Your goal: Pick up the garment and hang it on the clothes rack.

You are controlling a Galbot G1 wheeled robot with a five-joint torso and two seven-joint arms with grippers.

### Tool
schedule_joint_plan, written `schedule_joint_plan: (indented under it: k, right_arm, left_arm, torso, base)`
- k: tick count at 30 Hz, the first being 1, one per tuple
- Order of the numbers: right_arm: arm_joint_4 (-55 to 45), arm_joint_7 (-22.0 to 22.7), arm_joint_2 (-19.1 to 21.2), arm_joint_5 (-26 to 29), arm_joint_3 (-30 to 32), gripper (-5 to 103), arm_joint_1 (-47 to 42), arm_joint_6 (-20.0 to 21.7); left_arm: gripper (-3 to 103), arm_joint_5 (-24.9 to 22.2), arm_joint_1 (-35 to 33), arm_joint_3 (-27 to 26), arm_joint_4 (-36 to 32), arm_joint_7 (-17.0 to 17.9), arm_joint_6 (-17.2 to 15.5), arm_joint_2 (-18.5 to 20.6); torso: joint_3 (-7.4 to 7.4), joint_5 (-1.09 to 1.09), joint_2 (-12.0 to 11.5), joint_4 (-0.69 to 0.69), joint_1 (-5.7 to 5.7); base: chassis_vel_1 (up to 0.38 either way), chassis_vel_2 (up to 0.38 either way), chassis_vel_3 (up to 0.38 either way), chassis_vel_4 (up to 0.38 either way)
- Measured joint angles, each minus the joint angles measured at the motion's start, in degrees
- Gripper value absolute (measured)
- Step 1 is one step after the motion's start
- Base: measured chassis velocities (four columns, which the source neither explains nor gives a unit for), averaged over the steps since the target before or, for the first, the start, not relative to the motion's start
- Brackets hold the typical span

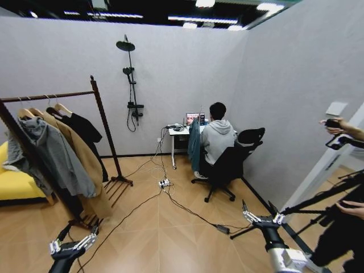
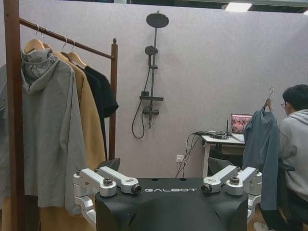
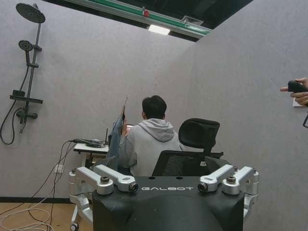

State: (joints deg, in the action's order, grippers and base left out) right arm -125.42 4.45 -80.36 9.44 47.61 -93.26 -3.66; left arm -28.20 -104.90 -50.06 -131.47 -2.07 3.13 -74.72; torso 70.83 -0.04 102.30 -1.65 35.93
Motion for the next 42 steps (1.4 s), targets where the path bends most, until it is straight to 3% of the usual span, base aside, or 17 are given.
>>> schedule_joint_plan:
  k: [1, 5, 14, 42]
  right_arm:
    - [0.0, 0.0, 0.0, -0.1, -0.1, 100, 0.0, 0.0]
    - [0.1, 0.0, -0.1, -0.2, -0.3, 100, -0.1, 0.0]
    - [1.0, -0.4, -0.3, -0.4, -1.1, 100, 1.0, -0.6]
    - [1.9, -1.1, -0.6, 0.3, -1.9, 100, 2.1, -0.6]
  left_arm:
    - [100, 0.0, 0.0, 0.0, 0.0, 0.0, 0.0, 0.0]
    - [100, 0.0, 0.0, 0.0, 0.0, 0.0, 0.0, 0.0]
    - [100, 0.0, 0.0, 0.0, 0.0, 0.0, 0.0, 0.0]
    - [100, 0.0, 0.0, 0.0, 0.0, 0.0, 0.0, 0.0]
  torso:
    - [0.0, 0.09, 0.0, 0.01, 0.0]
    - [0.0, 0.05, 0.0, -0.04, 0.0]
    - [-0.01, 0.02, 0.0, 0.0, -0.03]
    - [0.0, 0.04, 0.0, 0.01, 0.0]
  base:
    - [0.233, -0.213, -0.23, 0.222]
    - [0.216, -0.21, -0.222, 0.219]
    - [0.161, -0.141, -0.162, 0.178]
    - [-0.001, 0.0, 0.002, -0.001]
